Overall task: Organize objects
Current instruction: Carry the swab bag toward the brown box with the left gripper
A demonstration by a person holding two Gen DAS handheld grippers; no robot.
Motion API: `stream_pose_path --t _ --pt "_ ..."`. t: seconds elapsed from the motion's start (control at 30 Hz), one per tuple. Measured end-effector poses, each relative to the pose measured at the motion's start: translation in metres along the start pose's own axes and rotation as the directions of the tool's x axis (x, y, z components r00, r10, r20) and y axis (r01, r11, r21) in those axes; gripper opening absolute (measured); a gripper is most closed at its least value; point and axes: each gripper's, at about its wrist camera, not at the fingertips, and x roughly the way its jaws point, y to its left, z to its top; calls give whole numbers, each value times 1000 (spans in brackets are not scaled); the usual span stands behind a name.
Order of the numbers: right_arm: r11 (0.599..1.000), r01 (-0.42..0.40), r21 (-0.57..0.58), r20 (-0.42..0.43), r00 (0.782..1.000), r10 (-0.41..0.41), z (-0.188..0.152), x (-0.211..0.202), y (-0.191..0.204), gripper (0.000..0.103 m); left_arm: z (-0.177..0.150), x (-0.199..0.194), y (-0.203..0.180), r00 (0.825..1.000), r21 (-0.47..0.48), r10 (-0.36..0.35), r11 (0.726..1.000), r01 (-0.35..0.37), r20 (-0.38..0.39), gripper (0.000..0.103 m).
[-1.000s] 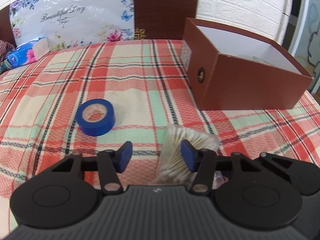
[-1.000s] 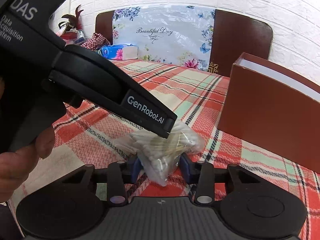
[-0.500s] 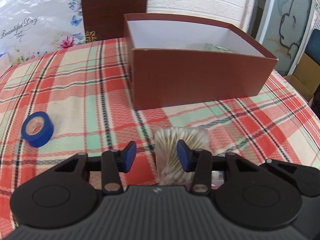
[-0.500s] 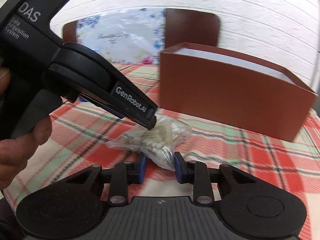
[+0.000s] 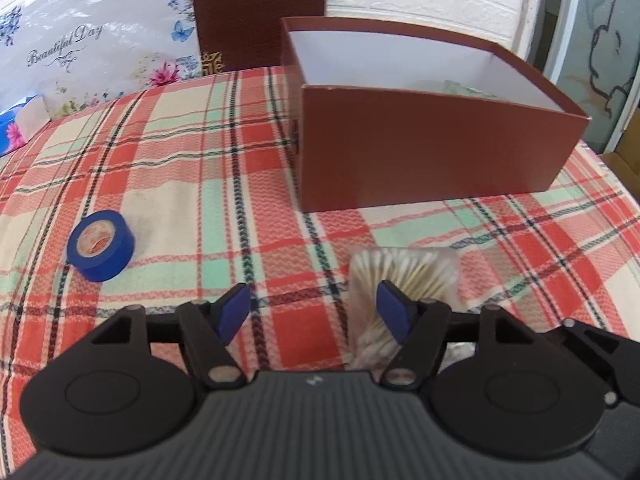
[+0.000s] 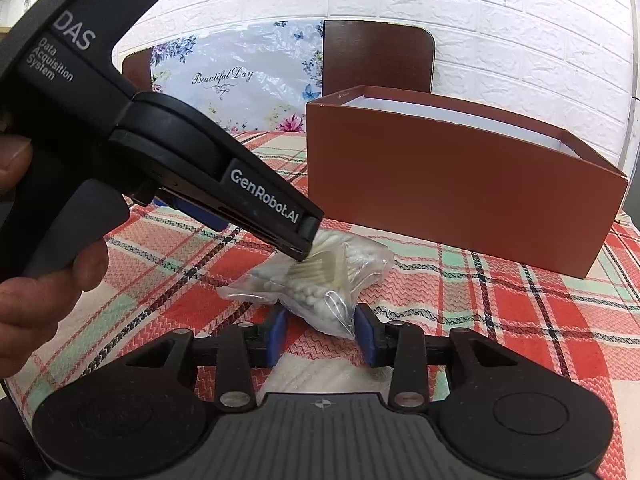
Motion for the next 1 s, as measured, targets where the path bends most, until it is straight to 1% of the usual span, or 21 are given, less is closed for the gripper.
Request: stream_pose_path --t 0.03,0.07,0.13,0.17,0.27,0.43,0.5,0.63,0.67,0.7,1.0 --pt "1000 0 -2 1 1000 0 0 4 -3 37 0 1 3 1000 -9 2 1000 -2 -5 75" --pt "1000 -1 -4 1 1000 1 0 4 -3 38 -1 2 6 1000 -20 10 1000 -10 -13 75" --pt "1000 -1 -7 2 1000 1 -1 2 -4 39 -3 9 11 998 -26 36 999 -37 -58 75" --pt "1000 -2 -8 2 1000 2 -1 2 -4 41 -5 11 14 997 -29 41 999 -43 -65 75" --pt "1000 2 -13 2 1000 -2 -1 2 -2 43 -9 10 14 998 -9 43 999 -43 -48 76" --pt "1000 12 -22 -2 1000 -12 0 3 -1 45 -10 10 15 999 -4 38 999 -38 -39 78" --pt "999 18 -28 -7 1000 -18 1 3 0 50 -10 11 15 999 -5 36 999 -36 -39 78" --pt "999 27 -38 -12 1000 -27 0 -1 2 55 -11 12 17 999 -3 29 1000 -29 -35 80" --pt "999 29 -40 -12 999 -29 -1 -2 3 58 -11 12 17 999 -3 27 1000 -28 -34 80" --pt "999 33 -41 -14 999 -33 -1 -3 3 63 -11 12 18 999 -4 26 1000 -26 -33 81" --pt "999 34 -5 -60 998 -34 4 -3 -4 67 -12 12 23 1000 -4 8 1000 -8 -26 83"
